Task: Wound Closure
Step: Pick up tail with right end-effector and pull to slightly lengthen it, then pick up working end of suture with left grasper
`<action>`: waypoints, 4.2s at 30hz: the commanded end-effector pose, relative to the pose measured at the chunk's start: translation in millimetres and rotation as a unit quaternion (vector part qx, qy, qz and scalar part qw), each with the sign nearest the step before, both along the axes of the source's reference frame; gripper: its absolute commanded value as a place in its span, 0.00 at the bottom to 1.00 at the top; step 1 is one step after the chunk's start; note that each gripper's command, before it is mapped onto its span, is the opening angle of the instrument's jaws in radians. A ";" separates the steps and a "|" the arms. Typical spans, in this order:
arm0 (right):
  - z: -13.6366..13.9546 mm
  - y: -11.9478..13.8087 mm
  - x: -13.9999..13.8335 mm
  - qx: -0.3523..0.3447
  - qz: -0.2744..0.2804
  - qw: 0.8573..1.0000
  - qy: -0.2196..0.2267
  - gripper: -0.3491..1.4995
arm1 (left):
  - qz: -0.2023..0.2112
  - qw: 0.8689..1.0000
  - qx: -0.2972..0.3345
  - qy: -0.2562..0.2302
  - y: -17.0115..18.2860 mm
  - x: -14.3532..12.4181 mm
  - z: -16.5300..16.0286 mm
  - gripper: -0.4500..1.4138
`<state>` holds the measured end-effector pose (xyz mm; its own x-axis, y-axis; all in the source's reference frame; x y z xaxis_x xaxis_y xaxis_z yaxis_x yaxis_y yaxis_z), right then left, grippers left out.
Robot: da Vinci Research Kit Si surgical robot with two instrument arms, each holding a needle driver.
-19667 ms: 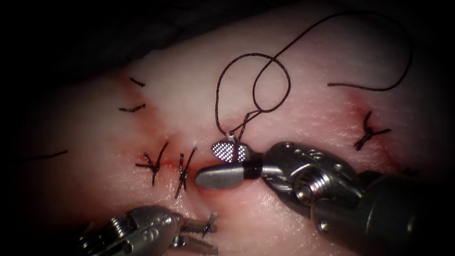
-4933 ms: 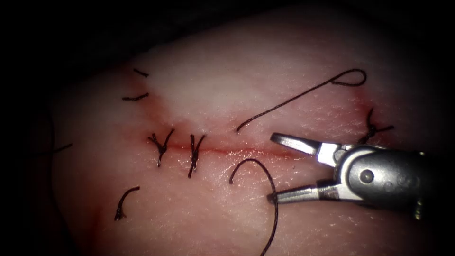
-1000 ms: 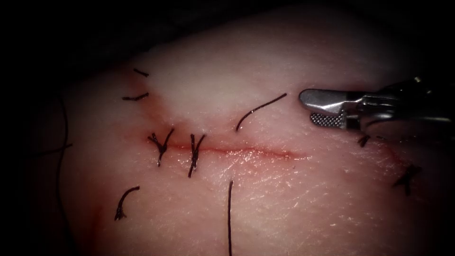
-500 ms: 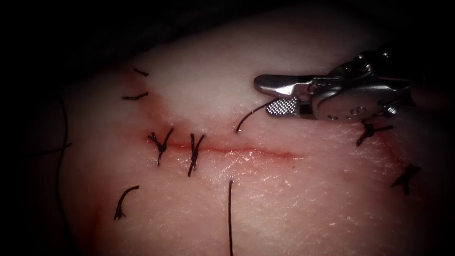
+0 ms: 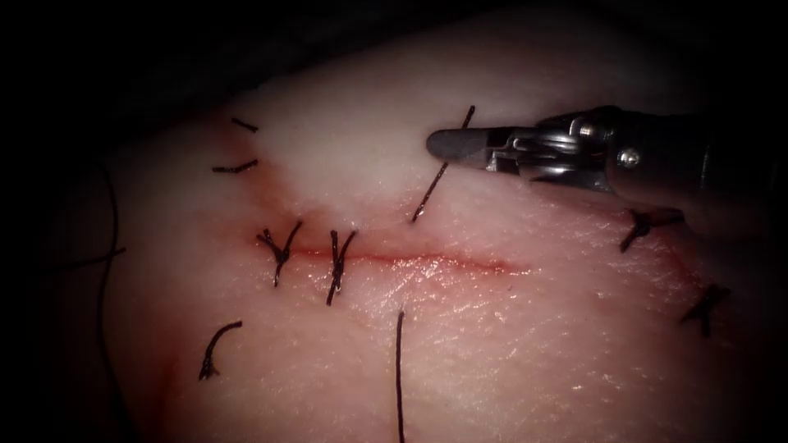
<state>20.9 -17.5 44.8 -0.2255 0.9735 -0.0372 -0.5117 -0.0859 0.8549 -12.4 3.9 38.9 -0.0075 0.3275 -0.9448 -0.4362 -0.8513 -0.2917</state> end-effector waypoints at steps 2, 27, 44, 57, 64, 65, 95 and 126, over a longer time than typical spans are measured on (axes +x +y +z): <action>-2.0 0.6 2.1 -0.068 -0.033 0.997 -0.035 0.00 | 0.000 1.000 -0.002 0.001 0.8 -0.7 0.4 0.00; -8.2 1.4 4.0 -0.305 -0.099 0.942 -0.095 0.00 | 0.029 0.999 0.015 0.013 0.5 -3.6 4.3 0.00; -8.3 0.7 1.8 -0.307 -0.079 0.947 -0.056 0.77 | 0.051 0.982 0.127 0.132 -5.8 1.2 3.3 0.95; -13.9 2.0 -4.7 -0.346 -0.115 0.931 -0.039 0.69 | 0.115 0.983 0.015 0.142 -7.8 1.8 -5.4 0.64; -17.6 3.1 -7.9 -0.360 -0.108 0.926 -0.037 0.67 | 0.186 0.974 0.033 0.123 -8.4 -9.8 -5.1 0.65; -17.6 2.9 -8.0 -0.361 -0.108 0.926 -0.037 0.67 | 0.204 0.969 0.039 0.133 -8.6 -10.8 -4.9 0.65; -12.6 -1.4 -6.9 -0.367 -0.124 0.921 -0.045 0.59 | 0.274 0.935 0.097 0.205 -5.8 -19.8 4.7 0.69; -10.5 -3.4 -6.3 -0.346 -0.120 0.928 -0.066 0.21 | 0.063 0.875 0.475 0.070 -8.6 -25.2 8.9 0.77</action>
<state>13.4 -21.8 34.2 0.0492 0.7303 -0.6814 -0.5522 0.5884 0.5907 -37.0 -5.6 47.7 -0.1830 0.9603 -0.2107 -0.4513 -0.2725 -0.8497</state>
